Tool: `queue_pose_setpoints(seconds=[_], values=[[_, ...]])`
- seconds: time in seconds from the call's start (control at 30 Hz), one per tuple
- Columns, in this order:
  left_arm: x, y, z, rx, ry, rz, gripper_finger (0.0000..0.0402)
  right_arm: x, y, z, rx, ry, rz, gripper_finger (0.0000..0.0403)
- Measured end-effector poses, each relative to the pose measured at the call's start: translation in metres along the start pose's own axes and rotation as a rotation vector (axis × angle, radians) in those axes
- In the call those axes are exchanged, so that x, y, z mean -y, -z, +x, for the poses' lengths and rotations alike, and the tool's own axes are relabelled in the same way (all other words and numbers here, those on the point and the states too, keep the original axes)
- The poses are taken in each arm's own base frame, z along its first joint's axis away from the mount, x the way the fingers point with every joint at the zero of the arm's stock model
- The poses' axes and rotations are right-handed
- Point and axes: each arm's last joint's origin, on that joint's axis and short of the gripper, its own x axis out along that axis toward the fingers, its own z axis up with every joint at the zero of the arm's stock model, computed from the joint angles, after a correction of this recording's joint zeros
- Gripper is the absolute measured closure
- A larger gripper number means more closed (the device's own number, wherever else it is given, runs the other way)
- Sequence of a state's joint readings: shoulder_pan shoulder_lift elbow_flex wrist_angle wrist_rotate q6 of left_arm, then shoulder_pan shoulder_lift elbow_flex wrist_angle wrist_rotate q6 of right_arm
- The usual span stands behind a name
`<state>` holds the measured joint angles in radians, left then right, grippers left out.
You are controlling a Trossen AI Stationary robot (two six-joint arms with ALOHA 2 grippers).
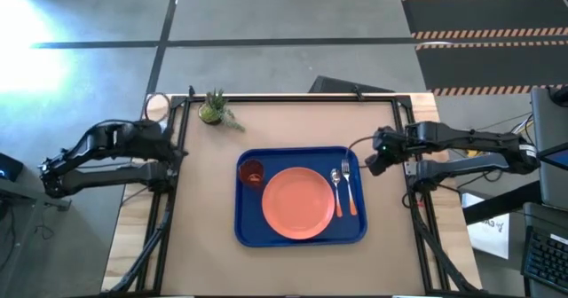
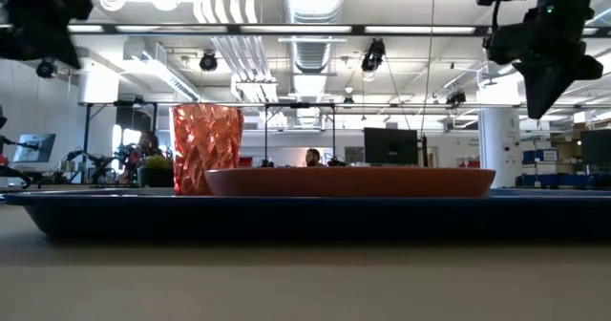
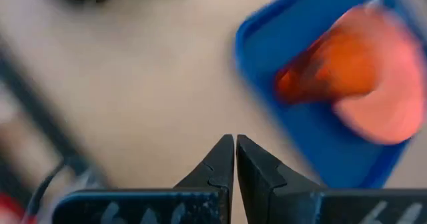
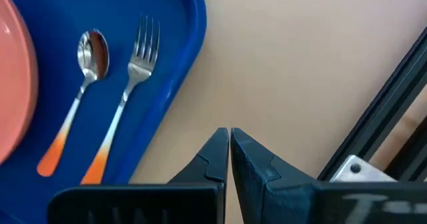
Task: Pick and place plate/cup/fork/spoon on tray
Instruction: Return to Home Position
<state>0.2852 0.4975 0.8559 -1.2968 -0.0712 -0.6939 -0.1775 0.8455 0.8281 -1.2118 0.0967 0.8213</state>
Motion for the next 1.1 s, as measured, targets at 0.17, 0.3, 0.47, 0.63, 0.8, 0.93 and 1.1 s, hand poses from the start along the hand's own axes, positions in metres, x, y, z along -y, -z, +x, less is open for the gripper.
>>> queue_pose_setpoints(seconds=[0.17,0.3,0.47,0.63,0.8,0.93,1.1], values=[[0.0,0.001,0.003,-0.046,-0.028,-0.002,0.0402,-0.005,0.003,0.005,0.009,-0.024,-0.008,0.0394],[0.005,-0.005,0.002,0.03,0.034,0.066,0.0402,-0.011,-0.001,0.003,0.09,-0.101,-0.066,0.0394],[0.006,-0.007,-0.002,0.101,0.084,0.114,0.0402,-0.008,-0.003,-0.009,0.236,-0.17,-0.105,0.0394],[0.0,-0.001,-0.01,0.137,0.11,0.121,0.0402,0.003,0.002,-0.03,0.392,-0.265,-0.093,0.0394],[-0.009,0.009,-0.024,0.226,0.175,0.112,0.0402,0.032,0.021,-0.07,0.673,-0.497,-0.061,0.0394],[-0.015,0.015,-0.033,0.348,0.264,0.101,0.0402,0.041,0.026,-0.089,0.835,-0.617,-0.077,0.0394],[-0.022,0.024,-0.032,0.504,0.373,0.147,0.0402,0.051,0.033,-0.102,0.946,-0.693,-0.127,0.0394]])
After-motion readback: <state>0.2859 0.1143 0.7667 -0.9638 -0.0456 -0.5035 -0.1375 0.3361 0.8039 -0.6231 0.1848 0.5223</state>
